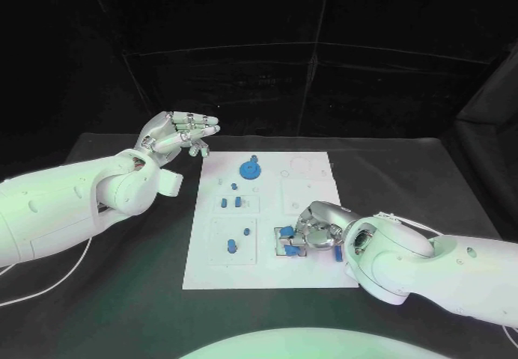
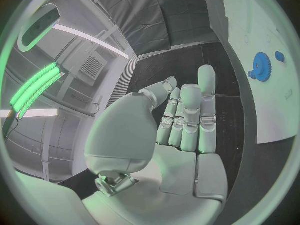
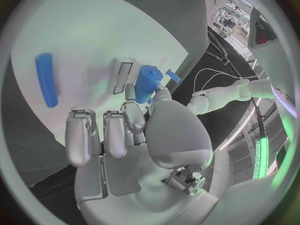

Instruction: Assemble the parts on the task board

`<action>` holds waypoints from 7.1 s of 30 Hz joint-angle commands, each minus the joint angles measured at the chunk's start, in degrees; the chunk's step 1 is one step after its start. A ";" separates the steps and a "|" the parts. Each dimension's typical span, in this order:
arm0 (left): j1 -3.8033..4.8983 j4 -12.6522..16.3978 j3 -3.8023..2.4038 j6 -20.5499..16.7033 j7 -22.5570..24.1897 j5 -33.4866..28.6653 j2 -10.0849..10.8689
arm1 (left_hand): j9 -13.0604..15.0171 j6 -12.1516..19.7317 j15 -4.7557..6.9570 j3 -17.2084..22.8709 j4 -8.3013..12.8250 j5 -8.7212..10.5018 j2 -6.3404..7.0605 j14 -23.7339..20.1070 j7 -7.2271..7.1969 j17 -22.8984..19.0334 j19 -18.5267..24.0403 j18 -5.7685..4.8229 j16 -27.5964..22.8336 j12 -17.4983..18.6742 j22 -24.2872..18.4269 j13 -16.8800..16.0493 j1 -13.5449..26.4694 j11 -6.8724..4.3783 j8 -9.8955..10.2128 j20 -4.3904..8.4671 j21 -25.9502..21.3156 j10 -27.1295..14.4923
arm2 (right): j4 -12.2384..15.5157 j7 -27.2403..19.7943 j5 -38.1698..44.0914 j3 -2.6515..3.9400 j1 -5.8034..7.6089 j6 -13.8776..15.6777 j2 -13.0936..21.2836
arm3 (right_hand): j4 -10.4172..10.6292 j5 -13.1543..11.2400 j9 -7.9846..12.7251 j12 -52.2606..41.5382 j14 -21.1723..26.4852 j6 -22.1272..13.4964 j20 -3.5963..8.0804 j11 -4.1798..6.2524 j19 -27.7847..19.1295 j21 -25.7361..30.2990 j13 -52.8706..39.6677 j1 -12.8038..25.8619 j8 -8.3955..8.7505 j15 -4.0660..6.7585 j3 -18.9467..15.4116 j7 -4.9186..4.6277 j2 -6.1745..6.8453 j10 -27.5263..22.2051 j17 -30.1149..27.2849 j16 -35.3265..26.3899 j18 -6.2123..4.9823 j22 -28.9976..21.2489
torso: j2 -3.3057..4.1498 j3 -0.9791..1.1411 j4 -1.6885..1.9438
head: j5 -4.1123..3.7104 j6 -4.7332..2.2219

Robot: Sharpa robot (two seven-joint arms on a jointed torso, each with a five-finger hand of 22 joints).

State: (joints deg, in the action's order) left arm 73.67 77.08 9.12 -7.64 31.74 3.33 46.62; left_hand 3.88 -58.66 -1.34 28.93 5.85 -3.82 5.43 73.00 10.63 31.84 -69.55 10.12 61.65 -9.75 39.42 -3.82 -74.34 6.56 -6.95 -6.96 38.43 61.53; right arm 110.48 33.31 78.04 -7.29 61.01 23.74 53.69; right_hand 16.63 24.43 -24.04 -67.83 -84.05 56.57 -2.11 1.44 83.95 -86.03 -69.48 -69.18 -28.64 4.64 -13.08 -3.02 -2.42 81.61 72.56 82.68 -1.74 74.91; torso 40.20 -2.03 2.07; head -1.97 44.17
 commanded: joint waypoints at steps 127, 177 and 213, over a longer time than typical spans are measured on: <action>0.07 0.15 -0.02 0.26 0.28 -0.22 0.35 | -0.01 -0.11 0.01 -0.64 0.21 -0.03 -0.89 -0.59 0.17 -0.26 0.24 0.40 -0.15 -0.65 -0.30 0.00 0.02 0.12 -0.23 0.05 -0.51 -0.26 | 3.43 -5.58 6.75 -0.01 1.00 -2.92 17.48 | -4.20 -12.82 -1.36 8.69 -2.83 1.41 -0.63 -1.26 1.59 0.56 1.99 -4.63 10.02 -0.78 -2.47 -1.21 0.48 -1.41 -0.22 -1.16 0.05 9.84 | -0.46 -0.15 -1.21 | -2.26 0.33; -0.24 0.27 0.09 0.41 0.33 -0.22 0.91 | -0.01 -0.09 -0.03 -0.83 0.08 -0.03 -0.98 -0.59 0.17 -0.31 0.21 0.39 -0.11 -0.72 -0.37 0.01 0.31 0.13 -0.24 0.03 -0.59 -0.31 | -0.28 -0.49 17.96 -0.13 -1.78 -15.94 8.36 | -8.53 -12.14 -2.61 9.53 -2.77 1.58 -0.31 -0.99 1.18 1.12 1.92 -14.48 10.58 -0.48 -0.99 -1.08 1.82 -2.19 -0.45 -1.59 -0.10 9.40 | -0.47 -0.22 -1.13 | -1.55 0.73; -0.33 0.37 0.10 0.38 0.27 -0.22 0.97 | -0.02 -0.06 -0.02 -0.84 0.10 -0.04 -1.00 -0.59 0.16 -0.31 0.20 0.39 -0.09 -0.73 -0.39 0.02 0.30 0.13 -0.23 0.03 -0.61 -0.35 | 3.99 -5.29 -1.80 -0.02 -1.87 6.13 8.96 | -5.66 -2.81 0.85 9.53 -3.06 3.95 -0.28 -0.97 1.89 0.54 1.37 -7.48 14.82 -0.51 25.66 -1.09 6.57 -1.12 0.82 -1.23 0.13 10.28 | -0.45 -0.27 -1.10 | -0.83 0.89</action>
State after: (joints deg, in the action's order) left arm 73.27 77.29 9.28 -7.60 31.51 3.32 47.60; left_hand 3.88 -58.66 -1.35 28.39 5.93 -3.82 4.92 72.58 10.63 31.60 -69.55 10.11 61.68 -10.21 39.12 -3.82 -74.35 6.56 -6.95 -6.96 38.18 61.53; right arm 114.55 28.96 79.63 -7.32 59.08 28.69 62.81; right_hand 10.66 21.34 -23.29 -57.94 -83.96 59.67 -2.44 0.41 83.84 -85.18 -68.06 -77.19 -14.20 4.12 12.57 -4.77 4.01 80.17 73.32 81.32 -1.76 74.90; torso 39.72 -2.31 1.04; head -2.86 45.00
